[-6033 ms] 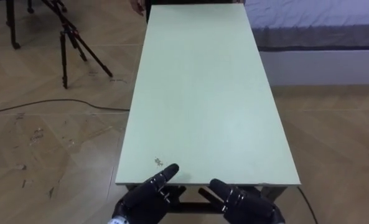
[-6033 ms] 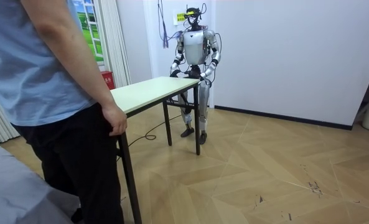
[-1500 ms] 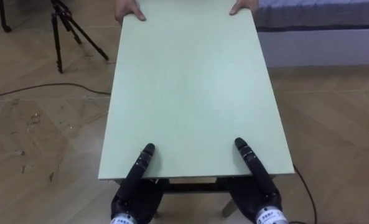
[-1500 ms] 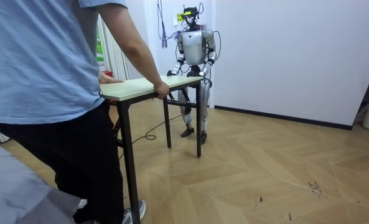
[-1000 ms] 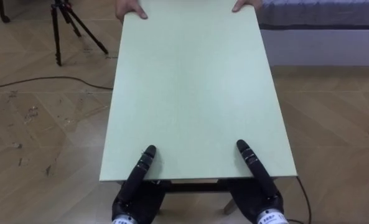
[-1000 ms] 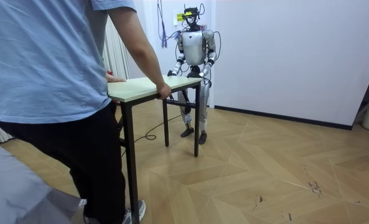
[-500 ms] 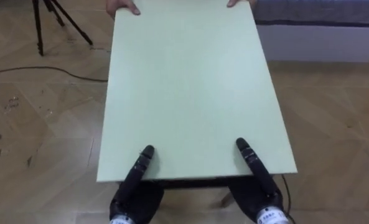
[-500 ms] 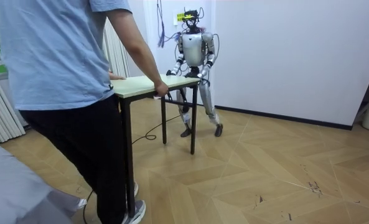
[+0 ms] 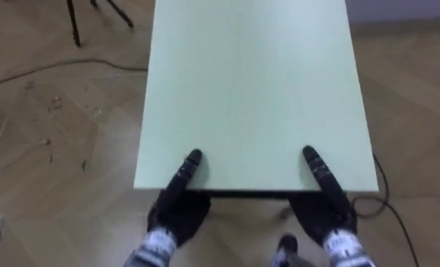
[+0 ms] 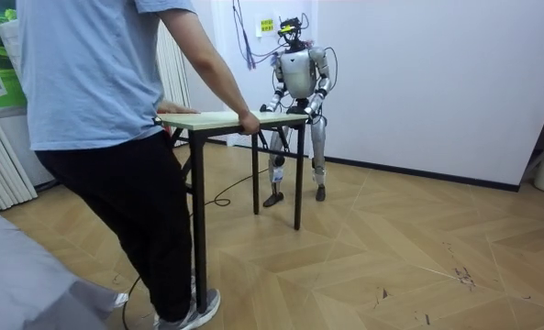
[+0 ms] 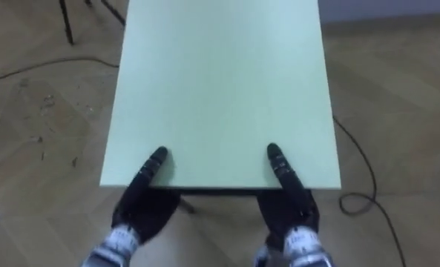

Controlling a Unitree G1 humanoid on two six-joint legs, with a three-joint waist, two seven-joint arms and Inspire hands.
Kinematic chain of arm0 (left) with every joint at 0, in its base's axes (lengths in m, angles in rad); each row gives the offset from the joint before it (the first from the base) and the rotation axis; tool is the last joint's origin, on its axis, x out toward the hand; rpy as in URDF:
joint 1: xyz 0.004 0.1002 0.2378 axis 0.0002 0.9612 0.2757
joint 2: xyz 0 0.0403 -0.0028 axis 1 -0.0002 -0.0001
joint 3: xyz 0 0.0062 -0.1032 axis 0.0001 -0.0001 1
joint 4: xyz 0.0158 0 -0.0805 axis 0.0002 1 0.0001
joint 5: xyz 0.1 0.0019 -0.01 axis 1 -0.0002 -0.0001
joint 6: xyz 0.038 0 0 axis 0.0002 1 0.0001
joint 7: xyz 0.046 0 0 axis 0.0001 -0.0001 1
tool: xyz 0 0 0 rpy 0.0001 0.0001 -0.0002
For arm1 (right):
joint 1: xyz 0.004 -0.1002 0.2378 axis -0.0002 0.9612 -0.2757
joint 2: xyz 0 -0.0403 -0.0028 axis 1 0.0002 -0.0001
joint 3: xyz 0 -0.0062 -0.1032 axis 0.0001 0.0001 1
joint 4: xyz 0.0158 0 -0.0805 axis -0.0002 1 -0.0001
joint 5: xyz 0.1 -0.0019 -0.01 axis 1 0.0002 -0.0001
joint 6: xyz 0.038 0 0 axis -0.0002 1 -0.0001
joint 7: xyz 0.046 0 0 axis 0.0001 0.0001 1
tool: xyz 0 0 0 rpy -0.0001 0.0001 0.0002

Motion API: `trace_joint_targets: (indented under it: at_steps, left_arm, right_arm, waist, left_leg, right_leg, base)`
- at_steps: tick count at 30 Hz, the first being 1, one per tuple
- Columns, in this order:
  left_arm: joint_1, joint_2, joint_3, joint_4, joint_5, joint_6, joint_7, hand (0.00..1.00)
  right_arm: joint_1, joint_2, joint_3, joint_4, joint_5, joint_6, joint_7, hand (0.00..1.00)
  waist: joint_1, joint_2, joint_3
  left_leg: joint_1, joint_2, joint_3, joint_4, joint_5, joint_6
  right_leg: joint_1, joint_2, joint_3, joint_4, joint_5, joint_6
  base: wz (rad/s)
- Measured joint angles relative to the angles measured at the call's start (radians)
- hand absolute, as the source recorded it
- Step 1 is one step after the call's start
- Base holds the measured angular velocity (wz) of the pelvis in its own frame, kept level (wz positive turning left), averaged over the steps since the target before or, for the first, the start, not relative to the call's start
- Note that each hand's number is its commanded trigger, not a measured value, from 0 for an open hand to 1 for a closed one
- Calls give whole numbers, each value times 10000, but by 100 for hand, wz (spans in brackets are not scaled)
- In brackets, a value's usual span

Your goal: Move table with human

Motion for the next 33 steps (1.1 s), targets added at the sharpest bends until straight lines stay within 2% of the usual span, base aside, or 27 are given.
trace_joint_targets:
  at_steps: [1, 2, 3, 5, 7, 8, 9, 10, 11, 12, 13, 14, 15, 16, 18, 20, 22, 23, 24, 25, 26, 28, 29, 30, 31, 32, 33]
  left_arm:
    - [5, 10, -83, 56, 27, 20, 5, 100]
    - [33, 67, -236, 107, 153, 87, 10, 100]
    - [180, 178, -332, 90, 233, 105, -17, 100]
    - [367, 147, -309, 90, 213, 124, -28, 100]
    - [433, 77, -271, 90, 168, 129, -35, 100]
    - [434, 35, -240, 90, 168, 125, -33, 100]
    - [463, 27, -264, 90, 168, 129, -24, 100]
    - [484, 29, -264, 81, 166, 127, -25, 100]
    - [493, 56, -256, 17, 150, 124, -26, 100]
    - [503, 131, -218, -166, 150, 104, -14, 100]
    - [505, 179, -203, -258, 138, 93, -7, 100]
    - [510, 244, -198, -459, 138, 67, 50, 100]
    - [519, 273, -171, -555, 145, 66, 82, 100]
    - [523, 323, -127, -577, 144, 71, 84, 100]
    - [527, 437, -114, -621, 139, 109, 84, 100]
    - [577, 476, -59, -681, 154, 118, 84, 100]
    - [633, 470, -20, -705, 161, 122, 84, 100]
    - [695, 466, -20, -722, 160, 120, 84, 100]
    - [766, 474, -19, -736, 160, 117, 85, 100]
    - [809, 484, -17, -736, 160, 111, 85, 100]
    - [885, 523, -15, -735, 168, 97, 86, 100]
    - [966, 552, -62, -736, 165, 86, 86, 100]
    - [1014, 539, -47, -735, 163, 70, 89, 100]
    - [1044, 537, 6, -735, 161, 68, 89, 100]
    - [1086, 496, 47, -738, 186, 69, 76, 100]
    - [1141, 482, 60, -738, 193, 67, 65, 100]
    - [1277, 433, 112, -738, 185, 45, 28, 100]
  right_arm:
    - [175, 15, -70, -6, 50, 28, 4, 100]
    - [579, 46, -96, -57, 205, 24, 73, 100]
    - [797, 41, -144, -78, 304, 56, 82, 100]
    - [839, -45, -61, -79, 290, 56, 79, 100]
    - [780, -172, 42, -79, 321, 52, 48, 100]
    - [698, -274, 172, -78, 379, 38, -19, 100]
    - [700, -331, 306, -78, 454, -25, -81, 100]
    - [700, -375, 366, -76, 507, -44, -93, 100]
    - [673, -382, 408, -77, 525, -105, -97, 100]
    - [571, -392, 461, -79, 567, -130, -88, 100]
    - [512, -390, 494, -92, 605, -131, -87, 100]
    - [484, -420, 575, -194, 678, -185, -87, 100]
    - [488, -478, 661, -259, 695, -278, -89, 100]
    - [473, -420, 706, -260, 674, -345, -112, 100]
    - [511, -402, 724, -249, 747, -364, -113, 100]
    - [527, -382, 839, -237, 822, -422, -136, 100]
    - [515, -390, 922, -213, 819, -463, -146, 100]
    - [507, -423, 950, -176, 847, -480, -146, 100]
    - [512, -489, 1055, -145, 922, -512, -166, 100]
    - [513, -491, 1095, -97, 925, -539, -178, 100]
    - [509, -435, 1137, 0, 907, -558, -183, 100]
    - [517, -442, 1215, 76, 913, -580, -182, 100]
    - [521, -446, 1291, 98, 907, -671, -182, 100]
    - [523, -470, 1404, 112, 905, -815, -184, 100]
    - [509, -475, 1419, 133, 863, -836, -189, 100]
    - [482, -474, 1437, 190, 854, -836, -190, 100]
    - [426, -482, 1522, 283, 809, -859, -190, 100]
  waist:
    - [-87, 15, -6]
    - [-134, -86, -51]
    - [-221, -184, -121]
    - [-177, -207, -135]
    - [46, -269, -135]
    - [139, -270, -127]
    - [275, -281, -108]
    - [332, -235, -136]
    - [508, -216, -150]
    - [660, -328, -139]
    - [683, -395, -146]
    - [751, -537, -128]
    - [843, -633, -127]
    - [854, -717, -108]
    - [800, -816, -101]
    - [895, -868, -87]
    - [1147, -849, -79]
    - [1407, -809, -82]
    - [1638, -769, -75]
    - [1691, -767, -76]
    - [1707, -765, -75]
    - [1666, -763, -73]
    - [1710, -768, -73]
    - [1794, -786, -64]
    - [1894, -824, -61]
    - [1973, -810, -62]
    - [2105, -760, -67]
  left_leg:
    - [22, 121, 296, 54, 35, 69]
    - [193, 158, 590, -66, 100, 205]
    - [283, 116, 762, -40, 143, 288]
    - [315, -54, 851, 98, 103, 413]
    - [208, -237, 868, 286, 78, 457]
    - [53, -240, 804, 509, 86, 454]
    - [-68, -293, 517, 584, 193, 445]
    - [-137, -266, 365, 548, 263, 396]
    - [-310, -218, 104, 310, 494, 367]
    - [-472, -229, 8, -117, 863, 392]
    - [-554, -237, 31, -334, 1062, 430]
    - [-640, -205, 163, -669, 1341, 477]
    - [-722, -179, 333, -732, 1404, 510]
    - [-806, -180, 516, -744, 1410, 528]
    - [-916, -166, 959, -715, 1470, 660]
    - [-976, -82, 1334, -654, 1509, 730]
    - [-1152, 96, 1395, -370, 1513, 728]
    - [-1249, 273, 1361, -222, 1563, 647]
    - [-1345, 398, 1066, -82, 1626, 557]
    - [-1406, 446, 918, 7, 1660, 501]
    - [-1516, 475, 523, 133, 1778, 382]
    - [-1684, 571, 275, 144, 2078, 181]
    - [-1785, 562, 18, 115, 2328, -163]
    - [-1876, 560, -367, 49, 2622, -732]
    - [-2008, 660, -1054, 442, 2645, -1170]
    - [-2039, 796, -1368, 974, 2505, -1230]
    - [-1970, 1227, -1831, 2209, 2178, -1257]
  right_leg:
    - [3, -123, -34, 1028, -756, 19]
    - [25, -350, 61, 3343, -2123, 31]
    - [273, -428, 238, 5215, -2917, -27]
    - [1095, -404, 536, 6530, -3394, 115]
    - [2020, -439, 848, 6558, -3940, 257]
    - [2127, -377, 822, 6202, -4304, 434]
    - [2088, -118, 810, 5973, -4311, 429]
    - [2109, 34, 825, 5771, -4312, 429]
    - [2164, 333, 844, 5122, -4345, 482]
    - [2323, 547, 863, 4214, -4460, 637]
    - [2391, 613, 817, 3734, -4519, 655]
    - [2601, 738, 799, 2889, -4662, 543]
    - [2819, 831, 794, 2190, -4844, 411]
    - [2997, 821, 697, 1793, -5076, 370]
    - [3069, 728, 561, 1799, -5414, 266]
    - [3048, 673, 466, 1768, -5637, 263]
    - [2931, 796, 456, 1471, -5764, 285]
    - [2865, 987, 507, 1274, -5730, 142]
    - [2816, 1161, 498, 1276, -5629, -16]
    - [2817, 1235, 462, 1276, -5594, -79]
    - [2820, 1417, 412, 1276, -5536, -191]
    - [2768, 1511, 172, 1233, -5436, -396]
    - [2676, 1553, 157, 1206, -5356, -544]
    - [2600, 1529, 164, 1052, -5206, -721]
    - [2572, 1473, -69, 977, -5067, -868]
    - [2570, 1494, -190, 988, -5024, -941]
    - [2586, 1620, -427, 996, -4949, -1084]
  base:
    - [80]
    - [74]
    - [54]
    - [-2]
    - [-29]
    - [-24]
    - [-24]
    - [-32]
    - [-43]
    - [-41]
    - [-31]
    - [-23]
    - [-19]
    - [-7]
    - [20]
    - [8]
    - [-26]
    - [-50]
    - [-47]
    - [-24]
    - [0]
    - [12]
    - [-6]
    - [-23]
    - [-34]
    - [-47]
    - [-44]
